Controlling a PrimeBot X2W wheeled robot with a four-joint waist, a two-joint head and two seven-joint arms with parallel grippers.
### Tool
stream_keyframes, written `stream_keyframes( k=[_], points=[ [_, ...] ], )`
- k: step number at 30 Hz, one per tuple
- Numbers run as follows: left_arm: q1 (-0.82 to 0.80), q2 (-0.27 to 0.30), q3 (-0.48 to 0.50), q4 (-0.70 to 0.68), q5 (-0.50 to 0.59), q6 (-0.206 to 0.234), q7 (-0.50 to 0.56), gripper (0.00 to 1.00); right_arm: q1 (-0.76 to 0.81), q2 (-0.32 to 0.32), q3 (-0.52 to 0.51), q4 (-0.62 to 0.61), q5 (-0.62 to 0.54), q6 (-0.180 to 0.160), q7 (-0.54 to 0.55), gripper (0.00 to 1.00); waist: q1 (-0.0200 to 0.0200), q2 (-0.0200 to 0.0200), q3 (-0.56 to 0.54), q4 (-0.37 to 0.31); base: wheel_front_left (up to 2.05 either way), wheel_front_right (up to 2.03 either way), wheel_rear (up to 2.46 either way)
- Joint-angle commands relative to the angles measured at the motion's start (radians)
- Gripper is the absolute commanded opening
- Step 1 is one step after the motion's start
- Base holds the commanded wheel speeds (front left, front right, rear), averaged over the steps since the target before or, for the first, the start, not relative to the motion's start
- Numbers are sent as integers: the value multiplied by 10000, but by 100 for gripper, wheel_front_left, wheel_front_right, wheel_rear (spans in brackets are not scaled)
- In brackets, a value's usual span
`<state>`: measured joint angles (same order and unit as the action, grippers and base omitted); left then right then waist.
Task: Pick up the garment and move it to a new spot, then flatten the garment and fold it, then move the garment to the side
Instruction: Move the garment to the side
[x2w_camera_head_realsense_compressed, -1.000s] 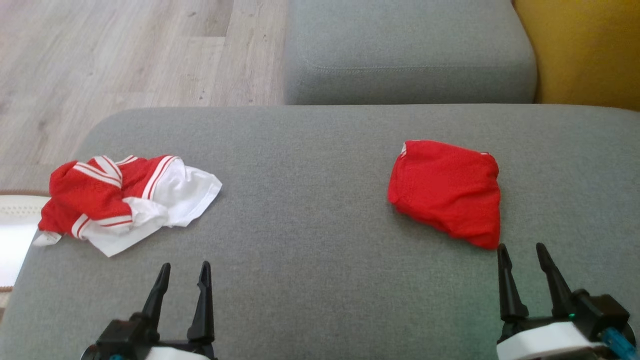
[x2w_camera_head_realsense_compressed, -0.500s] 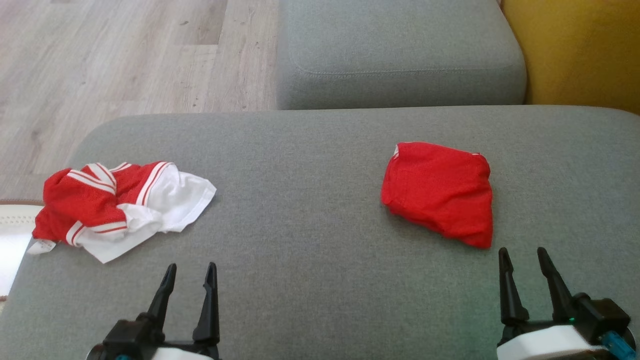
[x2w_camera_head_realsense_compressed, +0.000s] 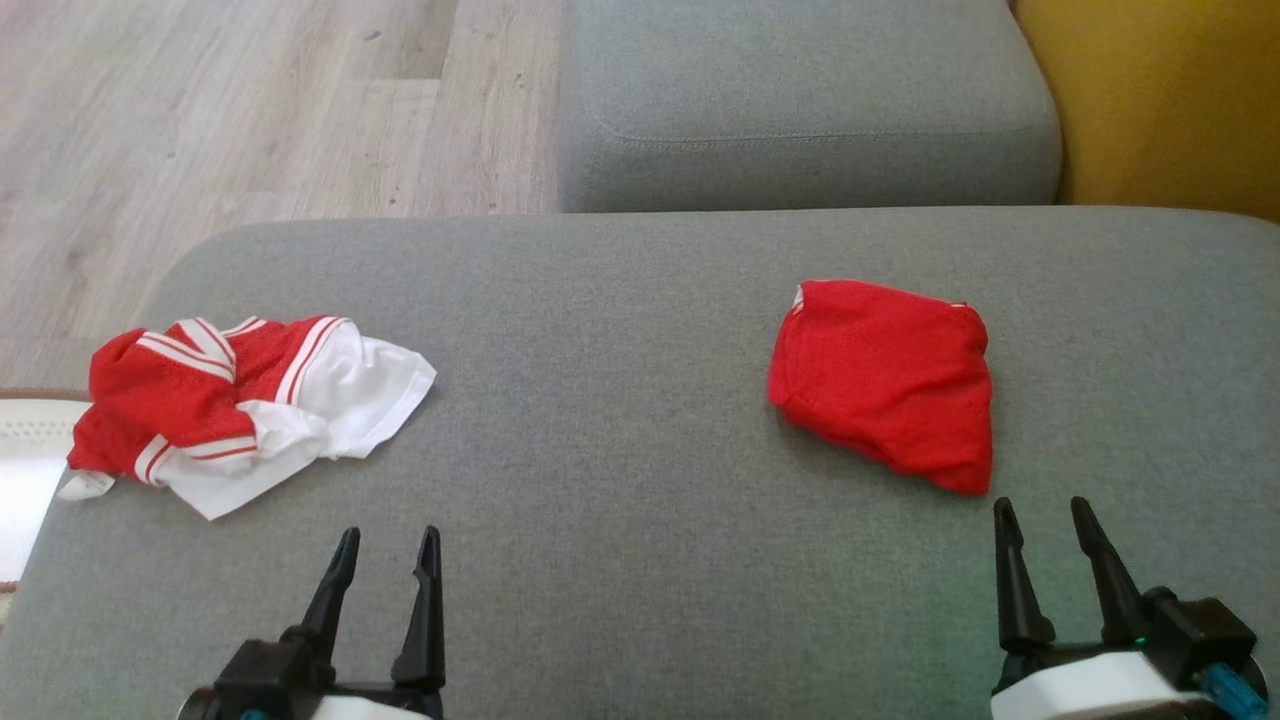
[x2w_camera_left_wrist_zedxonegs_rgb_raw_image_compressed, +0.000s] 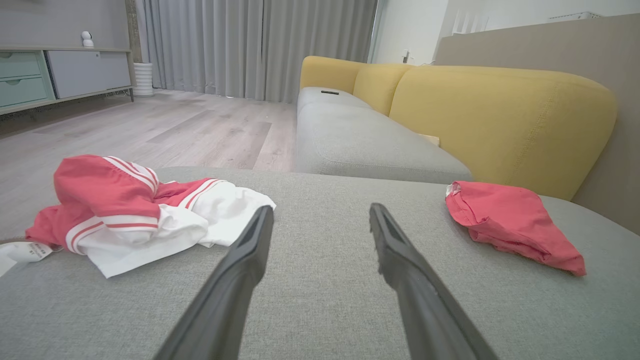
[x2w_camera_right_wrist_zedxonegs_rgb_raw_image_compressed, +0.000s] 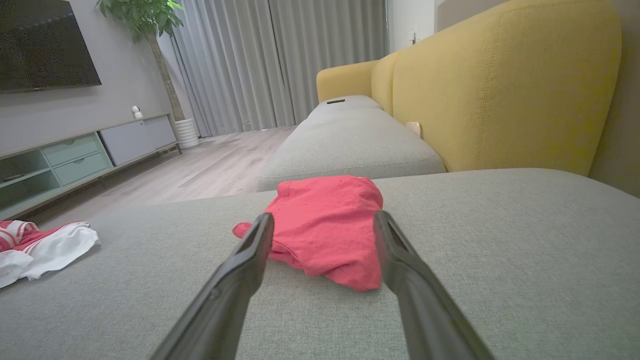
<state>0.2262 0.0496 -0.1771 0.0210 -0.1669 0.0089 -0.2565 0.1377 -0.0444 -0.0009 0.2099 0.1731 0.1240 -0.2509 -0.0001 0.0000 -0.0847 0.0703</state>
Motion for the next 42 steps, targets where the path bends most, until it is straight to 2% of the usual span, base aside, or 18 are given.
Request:
stream_keyframes(
  k=[1,12,19,23,26,36,41,42],
  points=[
    [-339,6,290,-323,131,19,-53,100,-171,-63,277,-259,-51,67,-109,100,1,0,20,20,0,0,0],
    [-507,6,292,-383,193,3,-53,100,-354,-60,237,-192,-56,67,-109,100,1,0,402,206,0,0,0],
    [-865,6,89,-540,234,-9,-53,100,-1323,-96,-21,103,-140,67,-109,100,1,0,954,304,0,0,0],
    [-1217,6,-32,-692,216,14,-53,100,-2264,-136,-394,734,152,67,-109,100,1,0,1473,331,0,0,0],
    [-1558,6,-94,-794,180,66,-53,100,-3243,-291,-665,1881,599,67,-25,100,1,0,1884,341,0,0,0],
    [-2490,6,-556,-797,-19,100,-53,100,-5949,-1488,-609,5027,2821,67,2837,100,1,0,3082,480,0,0,0],
    [-2815,6,-714,-835,-66,176,-53,100,-6357,-1693,-138,5325,3645,67,3658,100,1,0,3503,515,0,0,0],
    [-2866,6,-715,-856,-77,205,-53,100,-6371,-1712,-7,5285,3808,67,3741,93,1,0,3570,497,0,0,0]
  ],
)
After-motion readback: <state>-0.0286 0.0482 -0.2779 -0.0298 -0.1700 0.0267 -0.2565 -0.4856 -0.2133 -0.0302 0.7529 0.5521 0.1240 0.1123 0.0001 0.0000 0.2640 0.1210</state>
